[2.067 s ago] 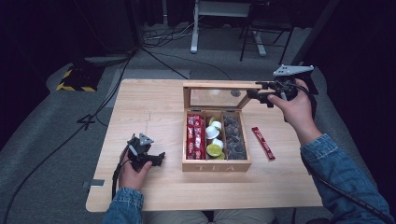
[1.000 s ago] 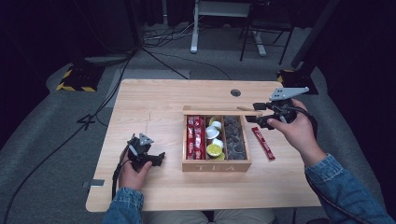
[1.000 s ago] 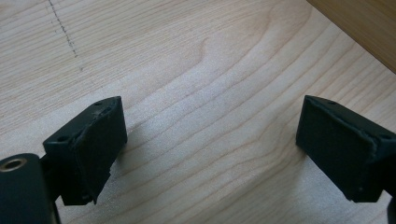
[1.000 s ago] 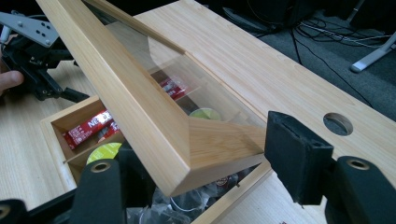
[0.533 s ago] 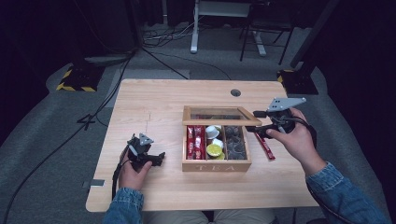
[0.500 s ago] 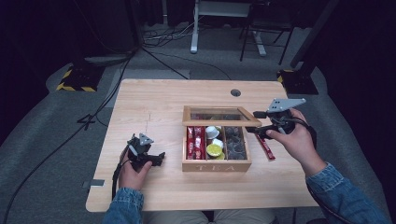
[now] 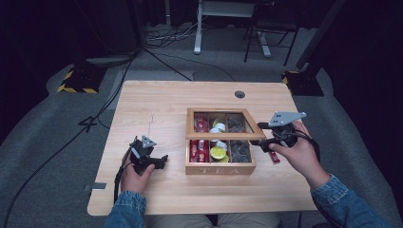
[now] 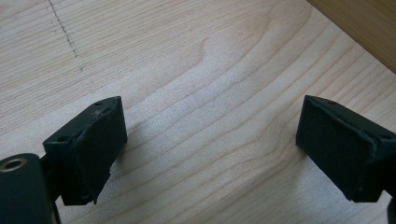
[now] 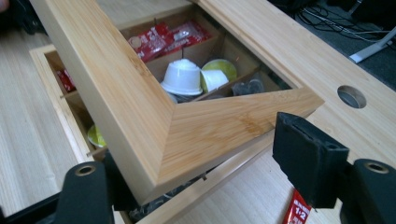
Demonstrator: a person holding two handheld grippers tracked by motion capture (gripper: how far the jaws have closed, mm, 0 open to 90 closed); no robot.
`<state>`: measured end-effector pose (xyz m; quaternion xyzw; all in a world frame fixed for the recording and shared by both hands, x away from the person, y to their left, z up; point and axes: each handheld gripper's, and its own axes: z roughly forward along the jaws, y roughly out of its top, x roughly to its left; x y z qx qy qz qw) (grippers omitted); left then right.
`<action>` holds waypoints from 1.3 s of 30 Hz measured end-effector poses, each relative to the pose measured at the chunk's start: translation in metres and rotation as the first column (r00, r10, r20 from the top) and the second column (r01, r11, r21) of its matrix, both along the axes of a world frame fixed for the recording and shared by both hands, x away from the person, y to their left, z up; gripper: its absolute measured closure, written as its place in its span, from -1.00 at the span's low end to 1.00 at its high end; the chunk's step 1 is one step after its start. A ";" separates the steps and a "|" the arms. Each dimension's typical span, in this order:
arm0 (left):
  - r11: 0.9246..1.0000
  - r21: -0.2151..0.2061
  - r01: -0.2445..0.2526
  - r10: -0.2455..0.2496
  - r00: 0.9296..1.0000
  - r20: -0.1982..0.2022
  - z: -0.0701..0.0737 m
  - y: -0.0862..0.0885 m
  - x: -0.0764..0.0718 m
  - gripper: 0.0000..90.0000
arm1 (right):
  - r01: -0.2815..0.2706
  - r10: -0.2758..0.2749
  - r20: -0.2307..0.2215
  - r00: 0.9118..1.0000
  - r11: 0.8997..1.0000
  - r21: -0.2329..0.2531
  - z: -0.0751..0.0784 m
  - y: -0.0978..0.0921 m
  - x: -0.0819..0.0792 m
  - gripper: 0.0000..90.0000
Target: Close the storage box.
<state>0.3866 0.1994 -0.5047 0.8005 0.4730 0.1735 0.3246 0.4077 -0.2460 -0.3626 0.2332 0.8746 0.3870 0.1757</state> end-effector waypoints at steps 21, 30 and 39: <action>1.000 0.000 0.000 0.000 1.000 0.000 0.000 0.000 0.000 -0.80 | -0.017 0.013 -0.062 0.998 0.998 -0.059 -0.043 0.000 -0.014 -0.27; 1.000 0.000 0.000 0.000 1.000 0.000 0.000 0.000 0.000 -0.80 | -0.022 0.013 -0.100 0.995 0.996 -0.085 -0.052 0.001 -0.017 -0.22; 1.000 0.000 0.001 -0.001 1.000 0.000 0.000 0.000 0.000 -0.80 | -0.012 -0.002 -0.114 0.993 0.992 -0.123 -0.052 0.002 -0.019 -0.21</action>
